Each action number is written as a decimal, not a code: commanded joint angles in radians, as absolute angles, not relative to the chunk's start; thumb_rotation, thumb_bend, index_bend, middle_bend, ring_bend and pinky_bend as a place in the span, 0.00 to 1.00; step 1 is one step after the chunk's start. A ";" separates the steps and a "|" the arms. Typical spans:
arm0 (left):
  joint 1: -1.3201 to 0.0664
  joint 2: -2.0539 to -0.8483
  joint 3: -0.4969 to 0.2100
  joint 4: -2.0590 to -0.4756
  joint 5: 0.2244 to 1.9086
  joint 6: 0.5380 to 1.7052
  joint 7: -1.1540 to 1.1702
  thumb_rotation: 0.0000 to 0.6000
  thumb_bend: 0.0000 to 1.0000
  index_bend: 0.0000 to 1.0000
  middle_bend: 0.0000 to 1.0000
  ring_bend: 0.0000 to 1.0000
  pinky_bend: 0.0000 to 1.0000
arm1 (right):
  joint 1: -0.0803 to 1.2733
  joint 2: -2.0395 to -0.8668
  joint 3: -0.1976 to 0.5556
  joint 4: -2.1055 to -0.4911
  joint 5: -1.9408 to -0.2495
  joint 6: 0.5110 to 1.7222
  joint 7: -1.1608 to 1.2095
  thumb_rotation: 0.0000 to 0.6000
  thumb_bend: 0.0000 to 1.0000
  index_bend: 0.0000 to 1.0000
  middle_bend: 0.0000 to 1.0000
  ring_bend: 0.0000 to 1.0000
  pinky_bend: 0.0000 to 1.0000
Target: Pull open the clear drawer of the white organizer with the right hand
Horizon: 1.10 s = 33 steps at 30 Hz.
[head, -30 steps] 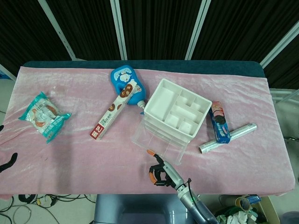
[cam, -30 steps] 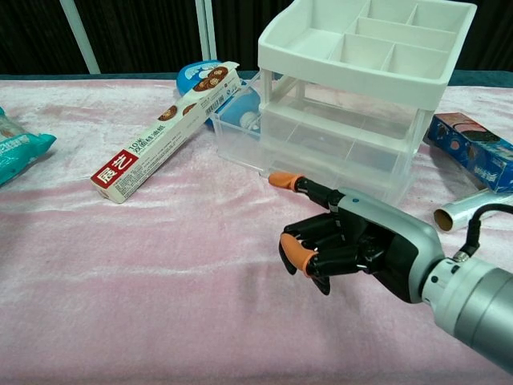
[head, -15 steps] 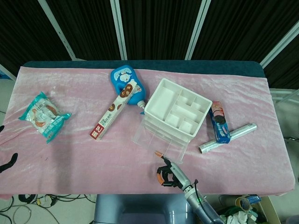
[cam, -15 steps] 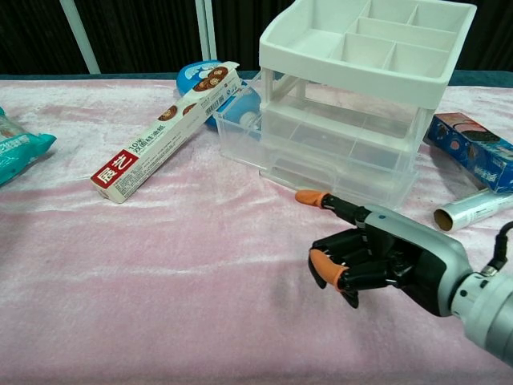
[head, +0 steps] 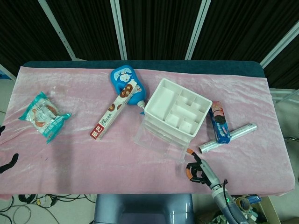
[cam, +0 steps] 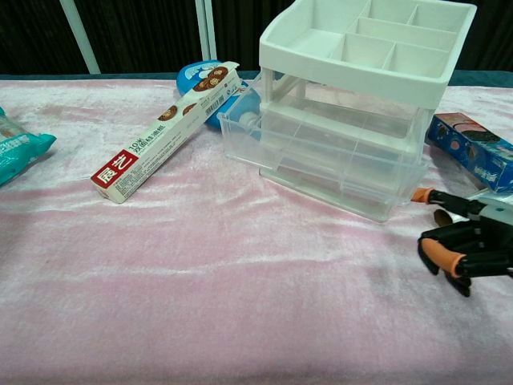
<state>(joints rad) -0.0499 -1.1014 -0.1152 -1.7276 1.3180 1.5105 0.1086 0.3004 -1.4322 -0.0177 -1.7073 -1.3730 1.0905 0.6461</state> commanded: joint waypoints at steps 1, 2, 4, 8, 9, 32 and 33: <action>-0.050 -1.102 -0.115 -1.729 1.319 1.512 0.109 1.00 0.30 0.10 0.05 0.00 0.07 | 0.267 -1.309 0.012 -1.707 -1.346 1.147 0.638 1.00 0.50 0.12 0.65 0.75 0.72; -0.049 -1.102 -0.115 -1.730 1.319 1.512 0.110 1.00 0.30 0.10 0.05 0.00 0.07 | 0.262 -1.279 0.018 -1.703 -1.335 1.158 0.615 1.00 0.49 0.12 0.64 0.74 0.71; -0.049 -1.102 -0.115 -1.731 1.320 1.513 0.110 1.00 0.30 0.10 0.05 0.00 0.07 | 0.254 -1.215 0.025 -1.690 -1.309 1.173 0.530 1.00 0.41 0.11 0.55 0.69 0.63; -0.050 -1.104 -0.115 -1.731 1.324 1.515 0.113 1.00 0.30 0.10 0.05 0.00 0.07 | 0.228 -1.142 0.036 -1.666 -1.267 1.242 0.333 1.00 0.28 0.04 0.31 0.51 0.41; -0.050 -1.104 -0.115 -1.731 1.326 1.516 0.113 1.00 0.30 0.10 0.05 0.00 0.07 | 0.218 -1.136 0.040 -1.657 -1.263 1.270 0.293 1.00 0.26 0.03 0.25 0.45 0.35; -0.047 -1.095 -0.107 -1.727 1.338 1.515 0.111 1.00 0.30 0.10 0.05 0.00 0.07 | 0.120 -1.197 0.023 -1.481 -1.470 1.529 -0.057 1.00 0.15 0.02 0.15 0.31 0.25; -0.049 -1.095 -0.108 -1.725 1.337 1.512 0.112 1.00 0.30 0.10 0.05 0.00 0.07 | 0.117 -1.195 0.027 -1.486 -1.471 1.534 -0.055 1.00 0.15 0.02 0.15 0.31 0.25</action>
